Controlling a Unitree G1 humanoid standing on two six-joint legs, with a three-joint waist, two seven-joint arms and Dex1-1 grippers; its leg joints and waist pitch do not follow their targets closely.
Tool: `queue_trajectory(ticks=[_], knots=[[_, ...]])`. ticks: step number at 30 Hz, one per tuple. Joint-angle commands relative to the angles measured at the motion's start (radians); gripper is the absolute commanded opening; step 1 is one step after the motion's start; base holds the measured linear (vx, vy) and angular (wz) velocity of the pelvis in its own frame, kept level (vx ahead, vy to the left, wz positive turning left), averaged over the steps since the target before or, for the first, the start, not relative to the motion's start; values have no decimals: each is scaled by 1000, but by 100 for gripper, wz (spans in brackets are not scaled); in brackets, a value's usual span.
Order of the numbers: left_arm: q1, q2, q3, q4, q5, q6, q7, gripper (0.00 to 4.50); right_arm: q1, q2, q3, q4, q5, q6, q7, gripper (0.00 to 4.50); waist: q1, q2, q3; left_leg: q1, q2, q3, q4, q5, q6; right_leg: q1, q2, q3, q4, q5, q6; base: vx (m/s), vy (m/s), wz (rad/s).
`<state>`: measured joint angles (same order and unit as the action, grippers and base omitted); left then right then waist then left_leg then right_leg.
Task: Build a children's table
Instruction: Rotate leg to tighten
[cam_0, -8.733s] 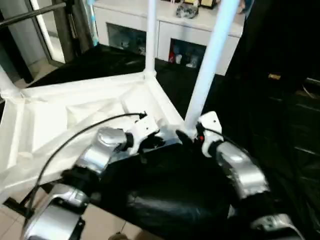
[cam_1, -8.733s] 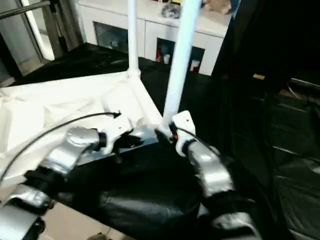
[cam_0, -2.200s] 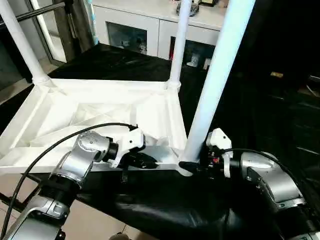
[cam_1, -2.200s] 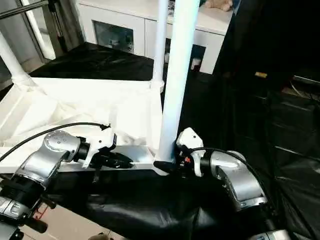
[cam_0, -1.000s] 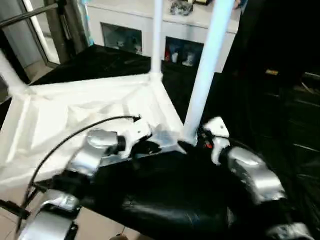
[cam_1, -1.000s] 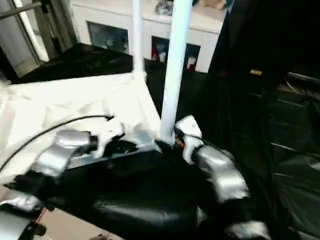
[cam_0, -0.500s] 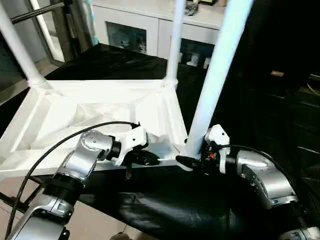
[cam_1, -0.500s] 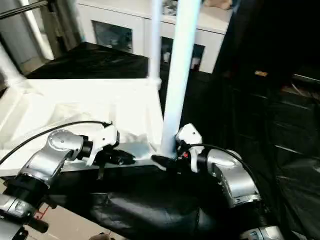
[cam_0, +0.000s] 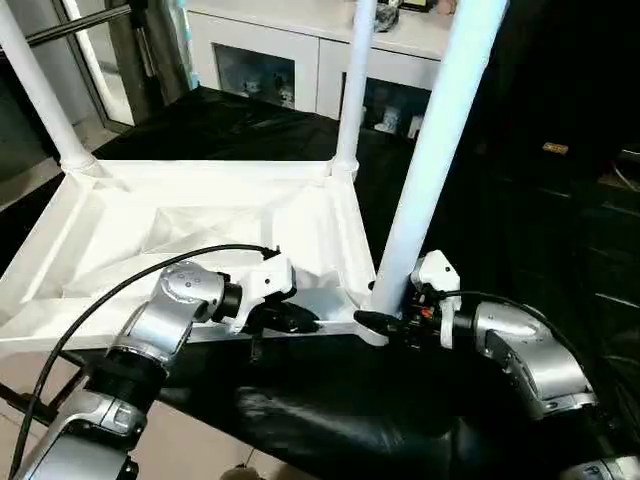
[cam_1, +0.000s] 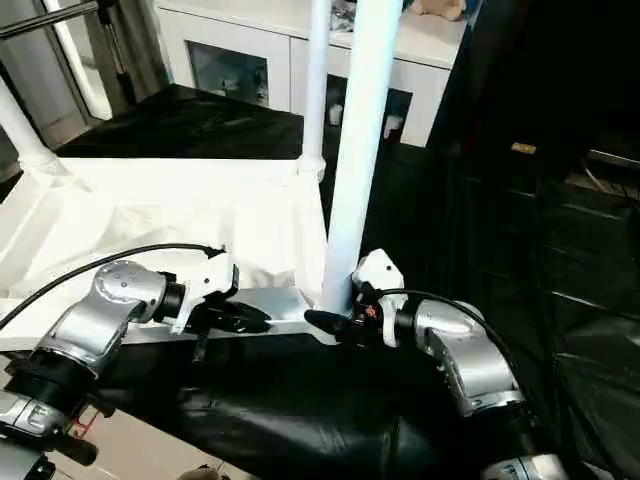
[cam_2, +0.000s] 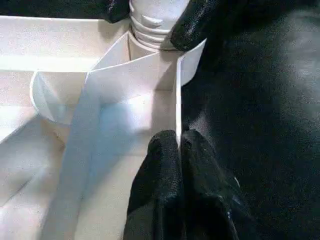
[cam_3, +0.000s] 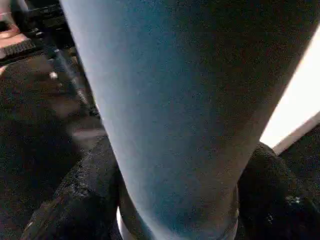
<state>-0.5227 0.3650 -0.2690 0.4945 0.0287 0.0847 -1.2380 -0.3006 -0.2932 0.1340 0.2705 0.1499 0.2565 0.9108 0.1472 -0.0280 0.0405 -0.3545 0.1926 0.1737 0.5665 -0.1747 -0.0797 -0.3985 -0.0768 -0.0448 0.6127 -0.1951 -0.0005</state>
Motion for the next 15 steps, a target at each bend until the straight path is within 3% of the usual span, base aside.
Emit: queue_trajectory(ticks=[1, 3, 5, 8, 9, 10, 12, 13, 15], knots=[[-41, -65, 16, 14, -6, 10, 118, 0, 12, 52, 62, 11, -21, 25, -48, 269, -4, -5, -49, 5, 34, -6, -66, -215, 13, 43, -65, 39, -72, -181, -190, 0, 0, 0], [-84, -146, 29, 66, 23, 47, 271, 0, -9, 151, 29, 107, -89, 62, -296, 268, -9, -5, -44, 13, 32, -9, -73, -274, -20, 36, -69, 40, -87, -323, -156, 0, 0, 0], [-90, -155, 29, 73, 27, 50, 287, 0, -11, 164, 25, 114, -91, 67, -318, 268, -10, -5, -43, 14, 31, -11, -75, -299, -31, 35, -69, 40, -91, -372, -139, 0, 0, 0], [-113, -201, 37, 101, 36, 77, 362, 0, -29, 225, 3, 150, -105, 90, -438, 268, -12, -2, -43, 16, 32, -12, -78, -313, -33, 30, -68, 43, -95, -366, -127, 0, 0, 0], [-129, -236, 38, 118, 37, 88, 399, 0, -57, 268, -2, 198, -132, 48, -532, 268, -11, 0, -45, 14, 32, -14, -78, -313, -33, 32, -70, 43, -94, -361, -123, 0, 0, 0], [-133, -249, 33, 120, 35, 86, 395, 0, -66, 279, 7, 209, -130, 29, -516, 268, -12, 3, -46, 14, 32, -14, -78, -312, -35, 32, -71, 43, -94, -358, -124, 0, 0, 0], [-137, -260, 28, 124, 35, 80, 385, 0, -73, 297, 4, 209, -103, 31, -470, 268, -12, -1, -46, 13, 31, -13, -77, -309, -29, 35, -70, 43, -96, -351, -119, 0, 0, 0], [-137, -261, 28, 124, 35, 79, 384, 0, -74, 297, 4, 209, -101, 32, -467, 323, -13, 1, -46, 12, 30, -12, -76, -308, -23, 34, -69, 44, -95, -344, -119, 0, 0, 0], [-138, -258, 23, 124, 37, 70, 360, 0, -75, 305, -11, 192, -64, 57, -422, 337, -10, 3, -49, 11, 32, -12, -76, -286, -10, 36, -68, 44, -91, -299, -125, 0, 0, 0]])
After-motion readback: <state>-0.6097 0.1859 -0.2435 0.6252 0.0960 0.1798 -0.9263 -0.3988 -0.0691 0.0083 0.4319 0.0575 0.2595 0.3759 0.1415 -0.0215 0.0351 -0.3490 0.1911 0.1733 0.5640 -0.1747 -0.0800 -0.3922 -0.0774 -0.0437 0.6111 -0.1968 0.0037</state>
